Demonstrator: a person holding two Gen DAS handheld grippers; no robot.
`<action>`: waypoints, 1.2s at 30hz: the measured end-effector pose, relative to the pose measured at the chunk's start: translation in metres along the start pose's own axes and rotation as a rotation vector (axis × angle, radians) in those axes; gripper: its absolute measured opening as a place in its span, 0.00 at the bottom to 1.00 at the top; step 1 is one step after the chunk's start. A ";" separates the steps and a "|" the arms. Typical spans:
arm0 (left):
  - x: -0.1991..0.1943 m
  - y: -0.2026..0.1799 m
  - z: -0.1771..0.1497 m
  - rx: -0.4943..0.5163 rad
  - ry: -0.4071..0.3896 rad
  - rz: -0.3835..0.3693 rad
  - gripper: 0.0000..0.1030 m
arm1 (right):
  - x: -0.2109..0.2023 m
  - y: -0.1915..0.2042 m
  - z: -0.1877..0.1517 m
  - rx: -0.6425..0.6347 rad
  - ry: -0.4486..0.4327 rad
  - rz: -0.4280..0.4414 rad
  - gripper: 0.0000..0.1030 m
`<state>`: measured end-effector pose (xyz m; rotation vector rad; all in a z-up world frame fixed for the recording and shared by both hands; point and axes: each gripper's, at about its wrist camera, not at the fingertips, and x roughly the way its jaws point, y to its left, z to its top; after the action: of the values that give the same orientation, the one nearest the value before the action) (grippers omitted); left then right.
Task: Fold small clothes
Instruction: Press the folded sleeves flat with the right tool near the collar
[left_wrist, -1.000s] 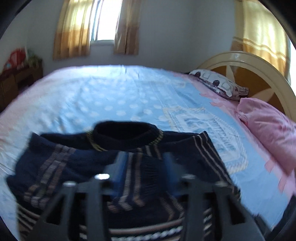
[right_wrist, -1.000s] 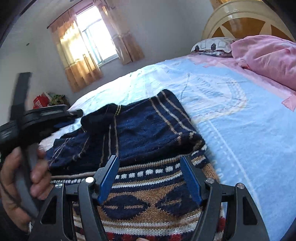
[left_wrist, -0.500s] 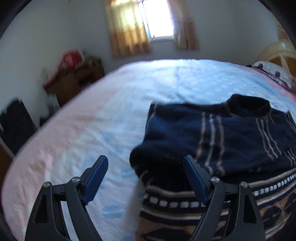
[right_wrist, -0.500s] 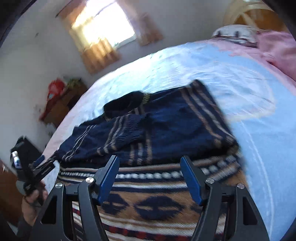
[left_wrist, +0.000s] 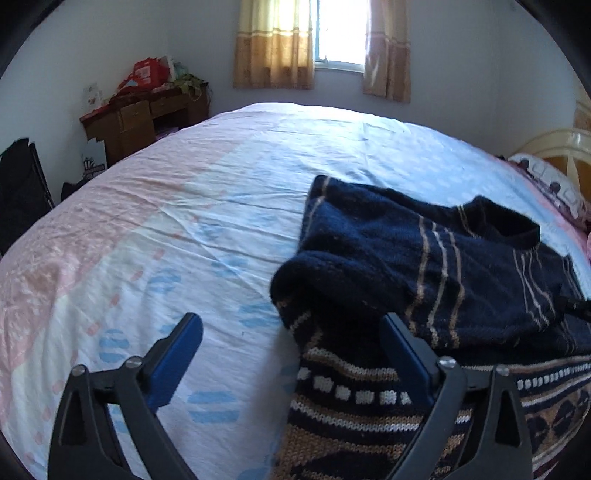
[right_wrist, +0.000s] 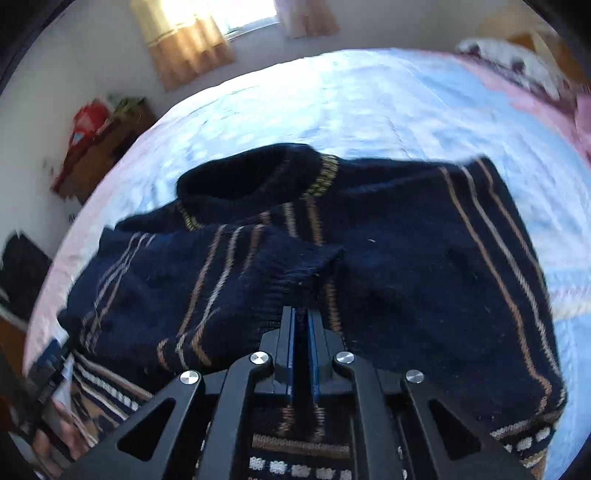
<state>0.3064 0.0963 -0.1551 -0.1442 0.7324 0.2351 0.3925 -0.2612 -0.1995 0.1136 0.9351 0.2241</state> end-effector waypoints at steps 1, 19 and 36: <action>0.002 0.003 0.001 -0.019 0.008 0.001 0.96 | -0.005 0.003 0.000 -0.025 -0.023 -0.014 0.04; 0.006 0.025 0.002 -0.163 0.029 -0.059 0.96 | -0.009 -0.048 0.004 -0.030 -0.020 -0.190 0.06; 0.042 -0.023 0.024 0.054 0.141 0.016 1.00 | 0.021 0.030 -0.001 -0.177 -0.004 -0.082 0.35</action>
<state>0.3582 0.0862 -0.1646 -0.1039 0.8793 0.2218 0.3989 -0.2270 -0.2107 -0.0875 0.9096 0.2301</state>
